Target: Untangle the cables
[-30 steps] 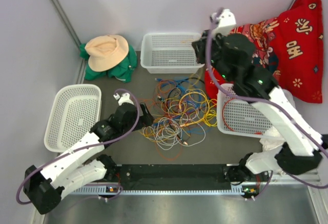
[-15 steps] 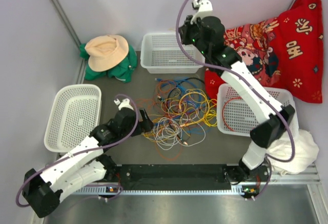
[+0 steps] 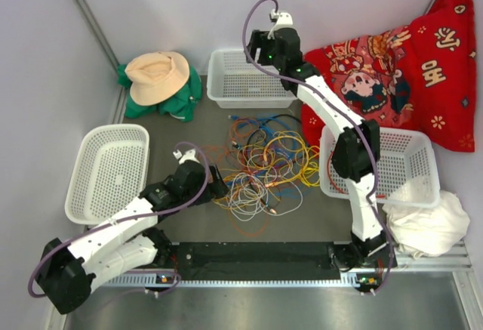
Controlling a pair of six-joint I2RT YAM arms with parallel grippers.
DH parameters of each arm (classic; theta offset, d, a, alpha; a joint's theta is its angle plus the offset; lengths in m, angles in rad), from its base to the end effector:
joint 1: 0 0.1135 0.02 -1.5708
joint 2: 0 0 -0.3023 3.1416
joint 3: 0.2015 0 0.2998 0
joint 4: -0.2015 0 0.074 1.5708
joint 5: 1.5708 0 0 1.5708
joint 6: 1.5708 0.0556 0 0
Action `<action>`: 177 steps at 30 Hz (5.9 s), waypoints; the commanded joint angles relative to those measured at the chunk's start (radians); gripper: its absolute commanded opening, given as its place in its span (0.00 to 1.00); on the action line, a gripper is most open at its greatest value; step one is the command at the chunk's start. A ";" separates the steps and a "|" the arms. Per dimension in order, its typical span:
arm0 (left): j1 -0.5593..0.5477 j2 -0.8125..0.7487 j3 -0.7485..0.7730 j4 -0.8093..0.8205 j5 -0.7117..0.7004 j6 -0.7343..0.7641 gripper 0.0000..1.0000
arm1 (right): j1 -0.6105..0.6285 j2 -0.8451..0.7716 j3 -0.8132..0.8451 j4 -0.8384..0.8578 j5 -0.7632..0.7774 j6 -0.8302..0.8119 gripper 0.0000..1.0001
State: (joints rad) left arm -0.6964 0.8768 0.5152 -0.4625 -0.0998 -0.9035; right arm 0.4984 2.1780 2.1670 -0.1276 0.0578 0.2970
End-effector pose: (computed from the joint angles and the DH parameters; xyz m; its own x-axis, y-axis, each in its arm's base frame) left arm 0.1650 -0.1307 0.2032 -0.8090 -0.3423 -0.4778 -0.0794 0.8691 -0.4883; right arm 0.5418 0.2912 0.4006 -0.2410 0.2015 -0.9494 -0.3728 0.8840 0.2822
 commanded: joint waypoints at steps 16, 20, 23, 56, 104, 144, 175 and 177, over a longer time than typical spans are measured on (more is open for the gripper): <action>-0.005 -0.024 0.176 -0.070 -0.340 0.034 0.99 | 0.316 -0.793 -1.111 0.086 -0.027 0.166 0.94; -0.003 -0.053 0.213 -0.129 -0.354 0.025 0.99 | 0.433 -0.834 -1.268 0.051 -0.006 0.157 0.92; -0.003 -0.084 0.212 -0.140 -0.316 0.023 0.99 | 0.526 -0.822 -1.320 0.023 0.023 0.156 0.92; -0.003 -0.299 0.263 0.306 0.084 0.301 0.98 | 0.755 -1.083 -0.901 -0.464 0.204 0.116 0.00; -0.003 -0.090 0.422 0.357 0.359 0.449 0.00 | 0.761 -1.347 -1.024 -0.507 0.273 0.180 0.00; -0.083 0.119 0.295 0.503 0.595 0.462 0.52 | 0.761 -1.301 -0.957 -0.492 0.228 0.152 0.00; 0.008 0.040 0.966 -0.239 -0.370 0.396 0.00 | 0.761 -1.339 -1.141 -0.431 0.278 0.142 0.70; 0.008 0.068 1.068 -0.226 -0.338 0.410 0.00 | 0.761 -1.327 -1.159 -0.399 0.261 0.129 0.70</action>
State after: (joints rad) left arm -0.6933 0.9047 1.4300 -0.7052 -0.4210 -0.5224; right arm 1.2480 0.8341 1.0382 -0.6228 0.3424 0.4599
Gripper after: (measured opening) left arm 0.015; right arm 0.694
